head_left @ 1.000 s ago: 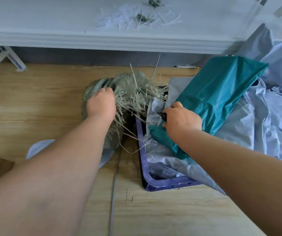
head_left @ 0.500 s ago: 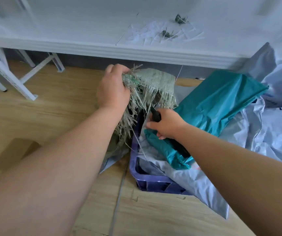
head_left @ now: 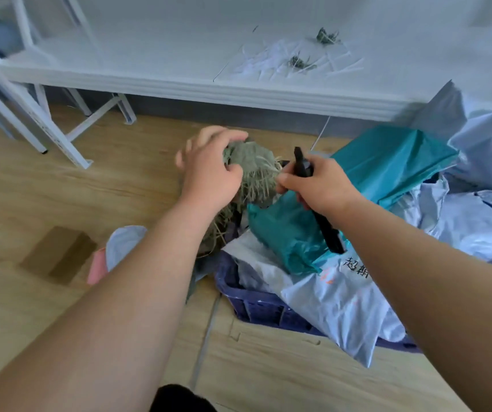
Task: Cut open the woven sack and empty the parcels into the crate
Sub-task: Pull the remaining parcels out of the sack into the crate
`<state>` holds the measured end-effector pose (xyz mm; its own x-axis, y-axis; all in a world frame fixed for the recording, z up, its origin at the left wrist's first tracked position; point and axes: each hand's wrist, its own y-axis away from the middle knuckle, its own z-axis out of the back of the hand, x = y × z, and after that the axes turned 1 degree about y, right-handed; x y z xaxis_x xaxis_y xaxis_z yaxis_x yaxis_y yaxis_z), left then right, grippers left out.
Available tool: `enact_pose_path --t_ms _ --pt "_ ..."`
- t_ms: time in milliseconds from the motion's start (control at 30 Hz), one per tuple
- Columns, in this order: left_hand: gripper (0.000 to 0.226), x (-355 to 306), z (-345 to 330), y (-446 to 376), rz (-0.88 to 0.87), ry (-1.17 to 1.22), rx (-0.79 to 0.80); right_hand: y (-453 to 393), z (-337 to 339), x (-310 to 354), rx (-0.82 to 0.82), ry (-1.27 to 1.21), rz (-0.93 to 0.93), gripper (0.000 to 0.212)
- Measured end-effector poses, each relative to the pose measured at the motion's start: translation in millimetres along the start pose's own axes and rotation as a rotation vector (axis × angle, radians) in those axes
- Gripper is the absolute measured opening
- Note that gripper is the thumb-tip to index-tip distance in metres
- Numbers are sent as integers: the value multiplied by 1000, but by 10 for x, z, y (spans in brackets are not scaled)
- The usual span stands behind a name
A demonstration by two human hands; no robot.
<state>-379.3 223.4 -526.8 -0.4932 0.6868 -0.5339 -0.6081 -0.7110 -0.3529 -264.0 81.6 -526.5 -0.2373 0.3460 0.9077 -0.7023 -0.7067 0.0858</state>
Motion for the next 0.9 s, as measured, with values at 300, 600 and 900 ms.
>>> enact_pose_path --t_ms 300,600,900 --pt "23 -74 -98 281 -18 16 466 176 -9 -264 89 198 20 25" --pt "34 316 -7 462 660 600 154 297 -111 -395 182 995 -143 47" --pt "15 353 384 493 368 191 548 176 -335 -31 348 479 -211 13"
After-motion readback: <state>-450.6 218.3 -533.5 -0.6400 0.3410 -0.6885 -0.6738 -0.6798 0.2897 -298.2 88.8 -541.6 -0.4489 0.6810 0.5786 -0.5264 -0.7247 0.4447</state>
